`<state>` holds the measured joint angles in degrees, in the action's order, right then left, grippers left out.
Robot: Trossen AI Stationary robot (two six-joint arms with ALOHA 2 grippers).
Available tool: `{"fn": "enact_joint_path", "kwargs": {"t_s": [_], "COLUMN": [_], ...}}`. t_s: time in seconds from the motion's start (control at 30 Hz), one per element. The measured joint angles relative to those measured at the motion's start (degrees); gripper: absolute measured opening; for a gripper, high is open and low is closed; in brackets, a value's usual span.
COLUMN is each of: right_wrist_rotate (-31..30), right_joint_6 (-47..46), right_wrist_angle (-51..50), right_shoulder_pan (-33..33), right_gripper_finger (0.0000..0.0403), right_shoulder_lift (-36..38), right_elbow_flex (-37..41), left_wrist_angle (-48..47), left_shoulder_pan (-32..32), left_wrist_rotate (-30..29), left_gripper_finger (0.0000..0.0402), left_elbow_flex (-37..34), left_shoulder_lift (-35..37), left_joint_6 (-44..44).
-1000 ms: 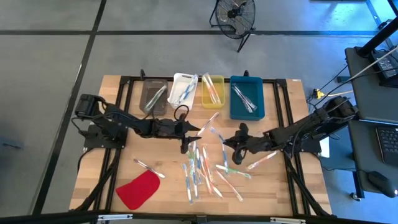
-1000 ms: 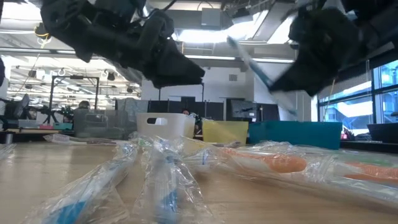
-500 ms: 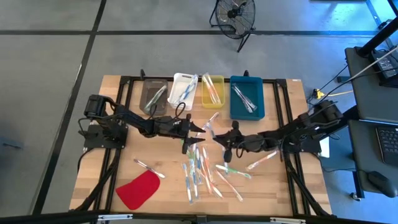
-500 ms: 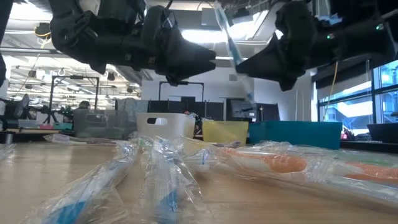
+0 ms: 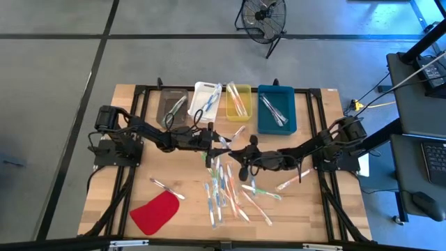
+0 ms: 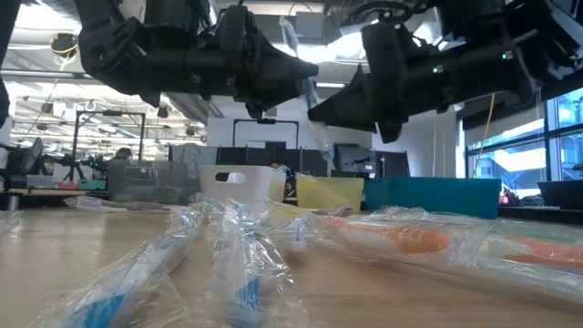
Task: Pick & Place Toothbrushes
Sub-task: Put the blue toothbrush into the white bin
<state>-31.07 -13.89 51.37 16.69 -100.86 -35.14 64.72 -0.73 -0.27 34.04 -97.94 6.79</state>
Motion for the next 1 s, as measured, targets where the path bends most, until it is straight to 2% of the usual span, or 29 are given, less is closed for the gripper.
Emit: {"fn": "enact_joint_path", "kwargs": {"t_s": [0.17,0.43,0.5,0.8,1.0], "right_wrist_rotate": [-0.9,-1.9,-1.9,-0.3,0.3], "right_joint_6": [-1.5,-1.6,-1.2,-0.4,-1.1], "right_wrist_angle": [0.0,-0.4,-0.5,-0.5,-5.7], "right_shoulder_pan": [-0.8,-1.2,-1.2,-1.3,-1.3], "right_gripper_finger": [0.0027,0.0023,0.0024,0.0055,0.0124], "right_shoulder_lift": [0.0,0.0,0.0,0.0,3.2], "right_elbow_flex": [-0.1,-0.1,-0.1,-0.1,-0.1], "left_wrist_angle": [0.1,0.1,0.1,-0.6,-3.5], "left_shoulder_pan": [0.0,-0.2,-0.2,-0.1,-0.2], "left_wrist_rotate": [0.0,-0.1,0.2,0.3,-0.2], "left_gripper_finger": [0.0149,0.0038,0.0022,0.0028,0.0022], "left_elbow_flex": [0.0,0.0,0.0,0.0,0.0], "left_shoulder_lift": [0.0,0.0,0.0,0.5,3.3], "left_joint_6": [0.0,0.1,0.3,-0.2,-1.0]}}
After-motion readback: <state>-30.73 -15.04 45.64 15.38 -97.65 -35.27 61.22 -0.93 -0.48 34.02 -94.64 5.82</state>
